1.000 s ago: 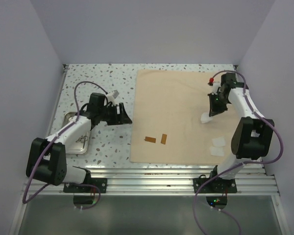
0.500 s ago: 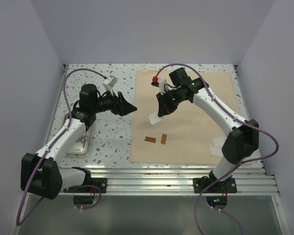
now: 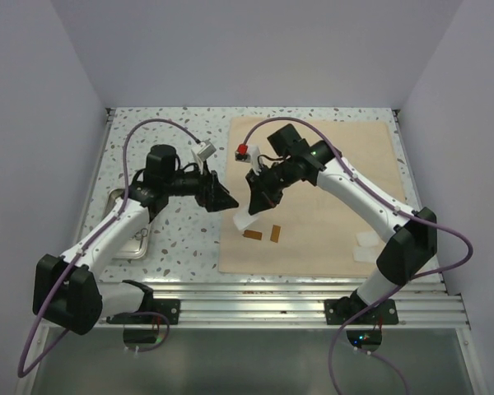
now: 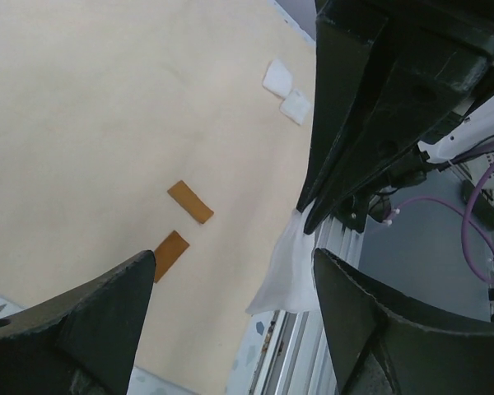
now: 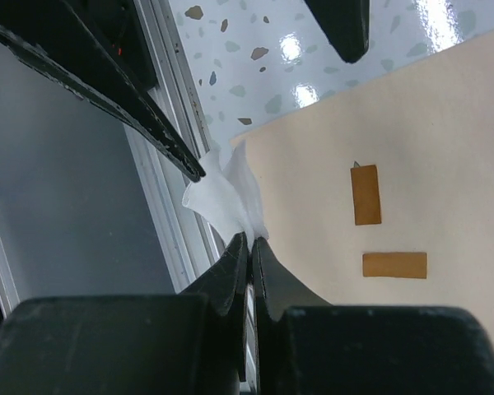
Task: Prepare the surgical pack
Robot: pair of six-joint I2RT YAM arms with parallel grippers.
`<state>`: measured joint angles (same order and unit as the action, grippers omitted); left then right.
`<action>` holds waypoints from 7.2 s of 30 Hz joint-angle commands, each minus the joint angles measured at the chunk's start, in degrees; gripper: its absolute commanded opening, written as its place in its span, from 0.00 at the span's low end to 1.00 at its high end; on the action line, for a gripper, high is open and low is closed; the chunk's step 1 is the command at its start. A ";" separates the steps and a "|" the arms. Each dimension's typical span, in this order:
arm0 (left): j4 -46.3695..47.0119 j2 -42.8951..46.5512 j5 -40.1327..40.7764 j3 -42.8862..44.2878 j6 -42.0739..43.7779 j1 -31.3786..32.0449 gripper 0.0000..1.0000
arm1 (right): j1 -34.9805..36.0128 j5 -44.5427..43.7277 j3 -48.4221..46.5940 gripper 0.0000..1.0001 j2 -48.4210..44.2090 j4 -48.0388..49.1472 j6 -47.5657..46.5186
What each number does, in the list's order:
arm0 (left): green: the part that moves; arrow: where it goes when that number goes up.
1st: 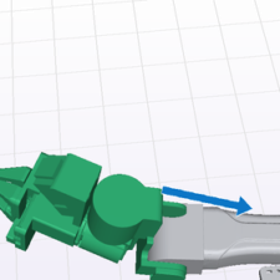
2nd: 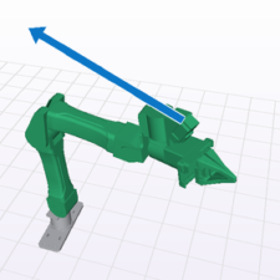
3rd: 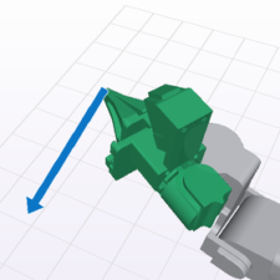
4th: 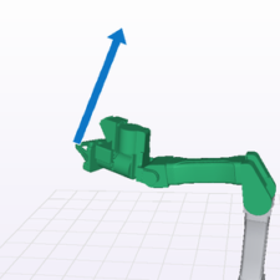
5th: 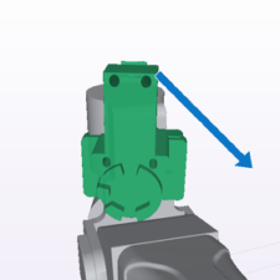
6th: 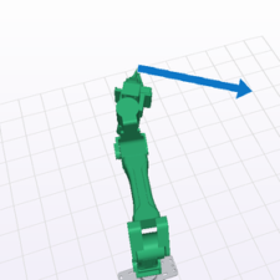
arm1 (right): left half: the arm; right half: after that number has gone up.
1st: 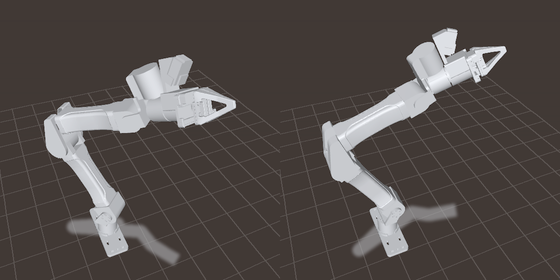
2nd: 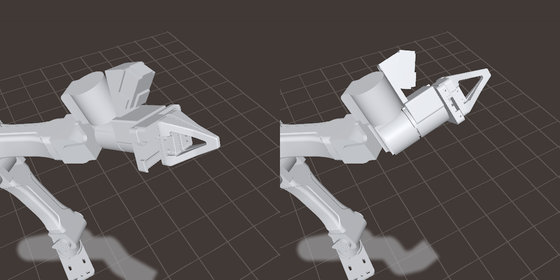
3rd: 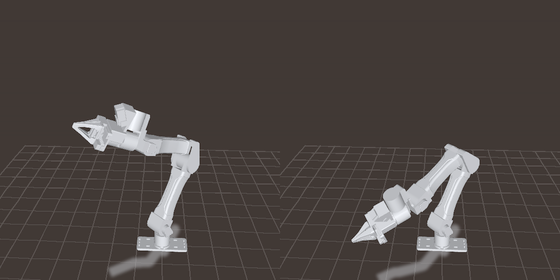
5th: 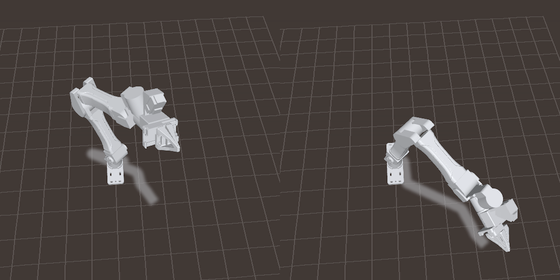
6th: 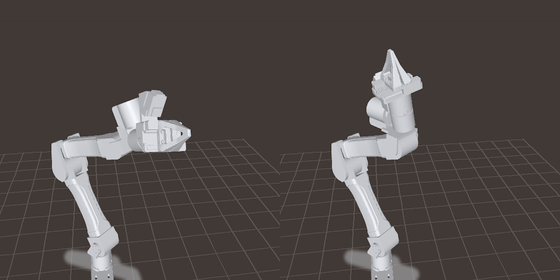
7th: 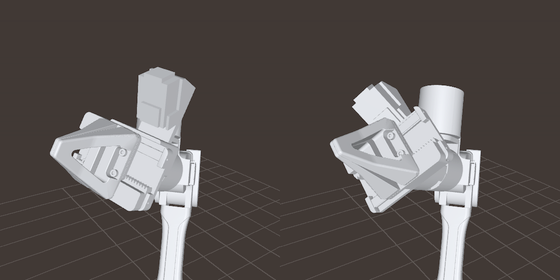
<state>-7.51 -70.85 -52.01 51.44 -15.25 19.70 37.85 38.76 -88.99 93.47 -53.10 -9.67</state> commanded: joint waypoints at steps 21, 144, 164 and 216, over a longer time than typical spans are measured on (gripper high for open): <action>-0.32 -3.77 2.43 -2.04 -2.50 0.54 0.00 | 0.04 -21.06 -2.59 0.66 -1.89 2.48 12.10; -14.03 -24.95 41.73 12.63 -5.76 -7.84 0.73 | -63.16 -24.53 32.83 0.29 0.57 8.81 -23.11; -11.74 -25.74 40.67 10.08 -5.94 -9.95 0.73 | -63.16 -19.61 30.81 0.00 -8.21 2.66 -23.90; -9.98 -28.03 38.56 7.97 -6.99 -10.74 0.73 | -63.07 -14.77 33.71 0.00 -15.25 -18.26 -41.22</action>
<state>-19.70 -98.74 -12.82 59.18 -22.92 9.39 -25.15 24.86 -54.63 79.40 -70.70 -48.86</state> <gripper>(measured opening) 0.732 0.007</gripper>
